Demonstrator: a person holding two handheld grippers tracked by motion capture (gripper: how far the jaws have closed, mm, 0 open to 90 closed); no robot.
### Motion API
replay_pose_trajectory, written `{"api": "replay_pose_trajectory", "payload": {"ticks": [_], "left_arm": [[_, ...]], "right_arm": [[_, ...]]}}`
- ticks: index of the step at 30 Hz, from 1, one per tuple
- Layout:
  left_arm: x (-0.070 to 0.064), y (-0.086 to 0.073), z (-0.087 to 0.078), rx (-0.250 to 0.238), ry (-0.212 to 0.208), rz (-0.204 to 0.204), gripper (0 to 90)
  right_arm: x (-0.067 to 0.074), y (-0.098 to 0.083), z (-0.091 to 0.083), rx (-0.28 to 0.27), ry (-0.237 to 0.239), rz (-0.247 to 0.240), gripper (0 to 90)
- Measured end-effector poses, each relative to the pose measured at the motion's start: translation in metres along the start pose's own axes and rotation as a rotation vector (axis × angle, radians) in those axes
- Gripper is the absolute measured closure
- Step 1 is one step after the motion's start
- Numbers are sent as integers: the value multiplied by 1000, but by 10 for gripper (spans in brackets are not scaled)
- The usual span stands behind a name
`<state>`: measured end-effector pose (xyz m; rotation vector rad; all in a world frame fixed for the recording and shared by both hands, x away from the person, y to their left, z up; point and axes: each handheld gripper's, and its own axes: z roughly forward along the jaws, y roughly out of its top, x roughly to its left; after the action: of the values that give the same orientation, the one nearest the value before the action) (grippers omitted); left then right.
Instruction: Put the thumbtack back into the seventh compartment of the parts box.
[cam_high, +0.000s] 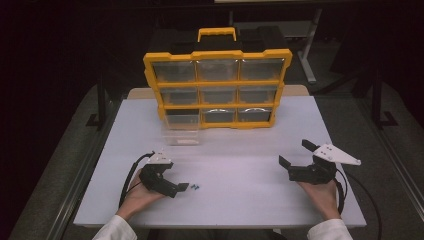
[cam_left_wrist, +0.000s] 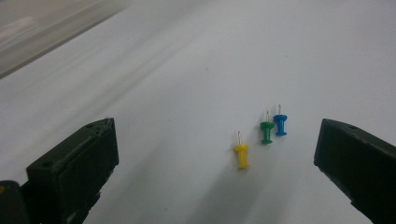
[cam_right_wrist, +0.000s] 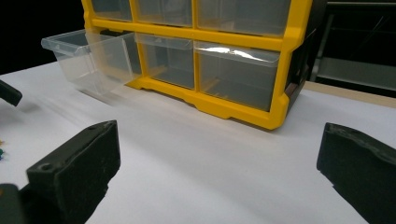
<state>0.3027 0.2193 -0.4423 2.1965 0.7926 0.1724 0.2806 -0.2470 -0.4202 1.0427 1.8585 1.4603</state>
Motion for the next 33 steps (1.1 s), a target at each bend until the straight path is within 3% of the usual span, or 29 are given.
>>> {"api": "replay_pose_trajectory", "payload": {"ticks": [5,7,9,12,23,25,33], "left_arm": [[0,-1,3,28,13,-15,48],[0,-2,4,31,14,-18,69],[0,-2,4,30,30,-14,151],[-1,-2,2,18,54,-2,178],[-5,-4,6,43,16,44,373],[-6,-4,6,38,15,50,450],[-8,-5,9,62,3,90,620]], "right_arm": [[0,0,-2,-6,-3,4,0],[0,0,-1,-5,-4,3,0],[0,0,-1,-5,-5,4,0],[0,0,-1,-6,-6,2,0],[-1,0,-2,-9,-2,6,22],[-1,0,-2,-6,-2,7,22],[-1,0,-2,-8,-5,7,22]]}}
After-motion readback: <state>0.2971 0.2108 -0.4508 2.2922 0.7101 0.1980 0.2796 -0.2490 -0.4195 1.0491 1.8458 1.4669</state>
